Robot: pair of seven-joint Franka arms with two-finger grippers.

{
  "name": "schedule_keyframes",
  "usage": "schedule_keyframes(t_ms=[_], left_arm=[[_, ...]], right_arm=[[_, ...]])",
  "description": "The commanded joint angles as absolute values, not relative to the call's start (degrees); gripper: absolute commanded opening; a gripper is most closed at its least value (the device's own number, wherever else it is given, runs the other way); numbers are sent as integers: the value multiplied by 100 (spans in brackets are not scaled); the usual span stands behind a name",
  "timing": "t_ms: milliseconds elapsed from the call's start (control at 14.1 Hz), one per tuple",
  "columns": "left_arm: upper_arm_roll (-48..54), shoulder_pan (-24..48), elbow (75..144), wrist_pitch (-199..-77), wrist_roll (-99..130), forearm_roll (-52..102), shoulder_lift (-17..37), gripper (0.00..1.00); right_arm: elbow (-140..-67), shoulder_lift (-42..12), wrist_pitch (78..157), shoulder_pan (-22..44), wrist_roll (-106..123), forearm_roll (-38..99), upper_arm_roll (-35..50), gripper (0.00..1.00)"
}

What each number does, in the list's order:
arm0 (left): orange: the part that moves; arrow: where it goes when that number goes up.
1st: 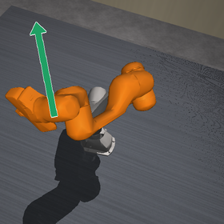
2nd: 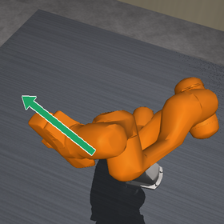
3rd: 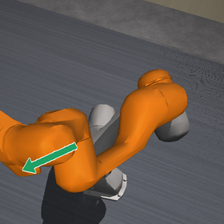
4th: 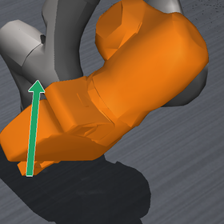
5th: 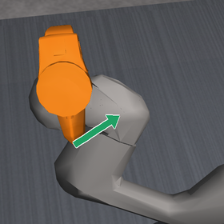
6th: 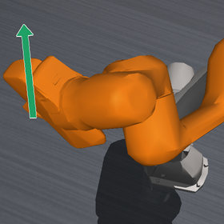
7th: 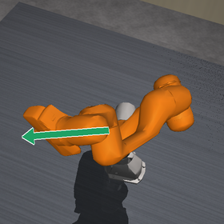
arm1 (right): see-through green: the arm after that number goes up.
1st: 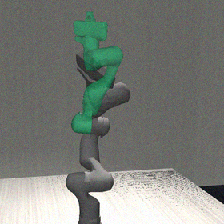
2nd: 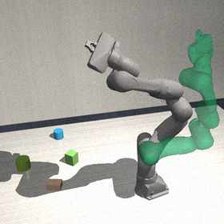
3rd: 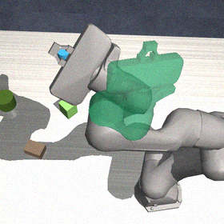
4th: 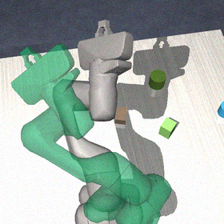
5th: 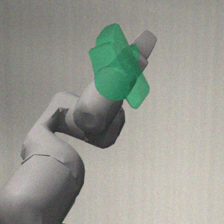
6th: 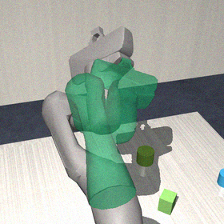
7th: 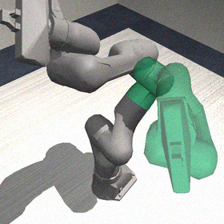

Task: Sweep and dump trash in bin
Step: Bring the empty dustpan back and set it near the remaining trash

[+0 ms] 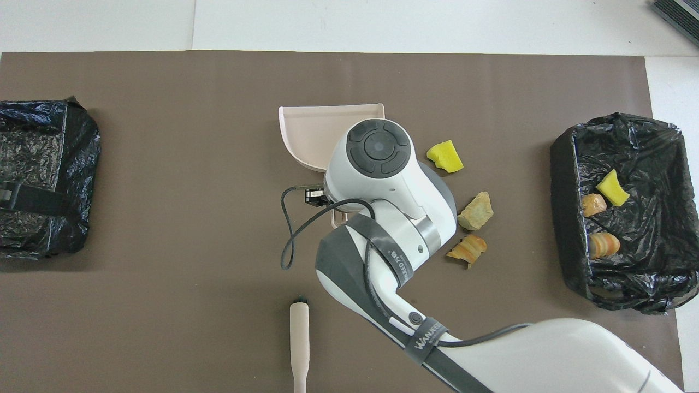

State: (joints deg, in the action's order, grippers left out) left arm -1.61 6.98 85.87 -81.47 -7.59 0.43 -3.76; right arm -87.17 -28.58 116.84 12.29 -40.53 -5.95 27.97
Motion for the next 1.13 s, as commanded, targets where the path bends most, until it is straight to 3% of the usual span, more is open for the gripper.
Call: schedule_keyframes(t_ms=[0, 779, 921, 992, 1062], left_arm=[[-114, 572, 8569, -8279, -948, -18, -369, 100], [-35, 765, 8728, -9210, -1134, -35, 69, 100], [-26, 878, 8701, -9377, -1108, -53, 254, 100], [-35, 966, 8675, -9387, -1029, -35, 351, 100], [-26, 967, 8623, -9422, -889, -35, 412, 100]], right_arm=[[-8534, -3260, 11935, 1406, -4709, -886, 2918, 0], [-8753, -3296, 12296, 1371, -4862, -1011, 3129, 0], [-8894, -3296, 12357, 1327, -4694, -1011, 3138, 6], [-8921, -3287, 12357, 1318, -4632, -1011, 3138, 15], [-8921, -3287, 12357, 1318, -4562, -1011, 3138, 41]])
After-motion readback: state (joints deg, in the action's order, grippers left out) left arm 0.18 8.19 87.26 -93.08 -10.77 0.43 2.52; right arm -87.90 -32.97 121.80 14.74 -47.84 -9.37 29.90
